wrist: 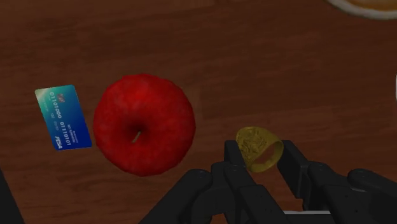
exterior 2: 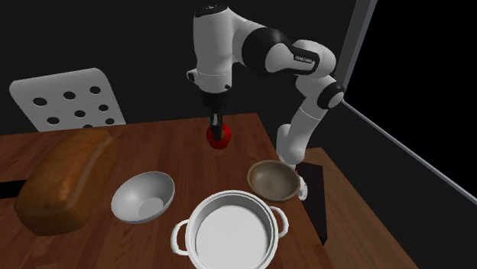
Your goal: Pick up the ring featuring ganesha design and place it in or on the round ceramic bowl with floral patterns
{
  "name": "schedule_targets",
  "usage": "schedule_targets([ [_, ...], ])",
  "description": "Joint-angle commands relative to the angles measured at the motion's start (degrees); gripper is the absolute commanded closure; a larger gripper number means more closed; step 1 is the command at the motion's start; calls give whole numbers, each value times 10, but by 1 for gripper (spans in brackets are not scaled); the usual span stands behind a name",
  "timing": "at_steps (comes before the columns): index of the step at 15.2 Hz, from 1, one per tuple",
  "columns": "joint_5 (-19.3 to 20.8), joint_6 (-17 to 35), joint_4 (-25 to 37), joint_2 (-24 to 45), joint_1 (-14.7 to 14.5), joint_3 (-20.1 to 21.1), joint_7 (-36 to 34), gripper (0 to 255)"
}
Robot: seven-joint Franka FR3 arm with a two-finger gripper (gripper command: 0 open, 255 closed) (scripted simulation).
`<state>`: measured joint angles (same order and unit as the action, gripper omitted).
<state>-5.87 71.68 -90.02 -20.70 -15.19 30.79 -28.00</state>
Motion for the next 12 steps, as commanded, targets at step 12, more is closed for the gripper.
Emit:
schedule_targets([
  [12, -86, -47, -4, -79, -45, 93, -155, 255],
])
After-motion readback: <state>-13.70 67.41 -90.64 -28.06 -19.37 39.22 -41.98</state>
